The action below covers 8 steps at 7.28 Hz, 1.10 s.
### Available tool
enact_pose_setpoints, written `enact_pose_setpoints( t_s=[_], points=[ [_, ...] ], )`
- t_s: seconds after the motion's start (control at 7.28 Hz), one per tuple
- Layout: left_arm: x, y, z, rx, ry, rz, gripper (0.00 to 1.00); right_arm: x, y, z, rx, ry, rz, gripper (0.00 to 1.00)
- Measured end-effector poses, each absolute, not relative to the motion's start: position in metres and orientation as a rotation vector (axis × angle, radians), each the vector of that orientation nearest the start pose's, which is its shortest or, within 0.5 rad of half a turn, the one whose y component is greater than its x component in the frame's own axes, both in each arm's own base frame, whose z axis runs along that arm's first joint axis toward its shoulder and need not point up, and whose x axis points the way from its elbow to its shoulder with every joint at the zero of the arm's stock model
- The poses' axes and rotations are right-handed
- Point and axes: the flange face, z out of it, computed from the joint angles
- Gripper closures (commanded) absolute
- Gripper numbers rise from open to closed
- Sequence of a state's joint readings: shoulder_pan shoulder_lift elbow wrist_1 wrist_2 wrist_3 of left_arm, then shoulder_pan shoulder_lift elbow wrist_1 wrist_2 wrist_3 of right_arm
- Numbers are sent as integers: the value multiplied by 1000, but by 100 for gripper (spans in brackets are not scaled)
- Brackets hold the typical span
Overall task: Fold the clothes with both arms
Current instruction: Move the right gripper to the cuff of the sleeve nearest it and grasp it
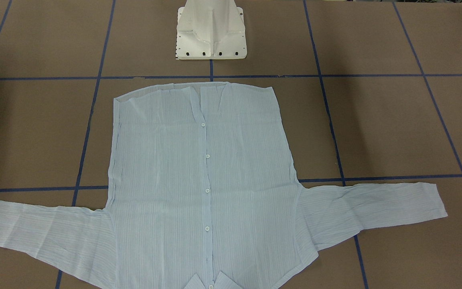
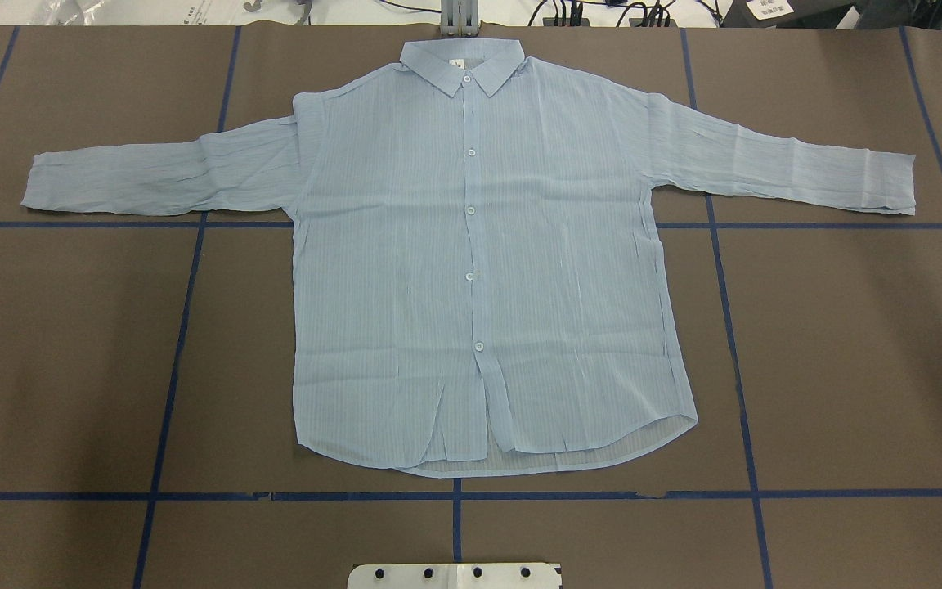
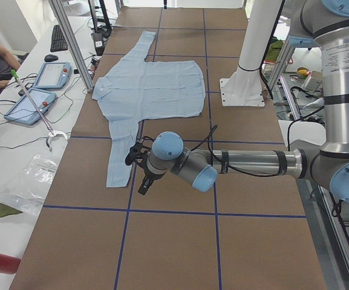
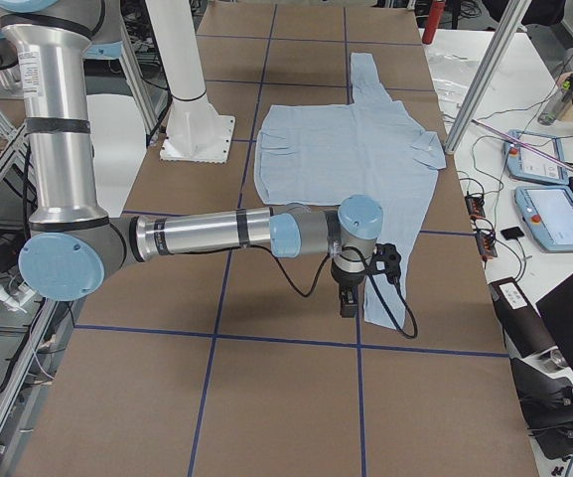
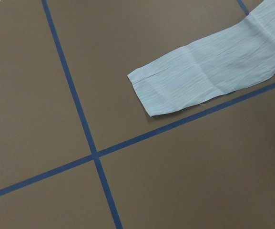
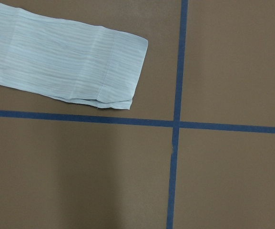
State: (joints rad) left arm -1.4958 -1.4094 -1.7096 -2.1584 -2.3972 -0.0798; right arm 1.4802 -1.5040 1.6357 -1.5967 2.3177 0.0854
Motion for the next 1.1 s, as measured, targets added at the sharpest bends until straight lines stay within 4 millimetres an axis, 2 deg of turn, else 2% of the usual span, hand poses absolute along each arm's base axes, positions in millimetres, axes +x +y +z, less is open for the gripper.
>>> enact_pose_setpoints(
  t_s=[0.41,0.55,0.69,0.96,1.1],
  points=[
    [-27,-440,596,469,843,230,0,15,-532,598,37,-751,-44,0],
    [-27,-436,599,463,846,229,0,8,-536,601,51,-752,-61,0],
    [-27,-435,601,458,847,228,0,-5,-552,609,77,-758,-72,0],
    [-26,-434,601,459,848,232,0,-38,-613,638,93,-767,-62,0],
    [-26,-434,600,462,849,233,0,-57,-638,643,97,-767,-78,0]
  ],
)
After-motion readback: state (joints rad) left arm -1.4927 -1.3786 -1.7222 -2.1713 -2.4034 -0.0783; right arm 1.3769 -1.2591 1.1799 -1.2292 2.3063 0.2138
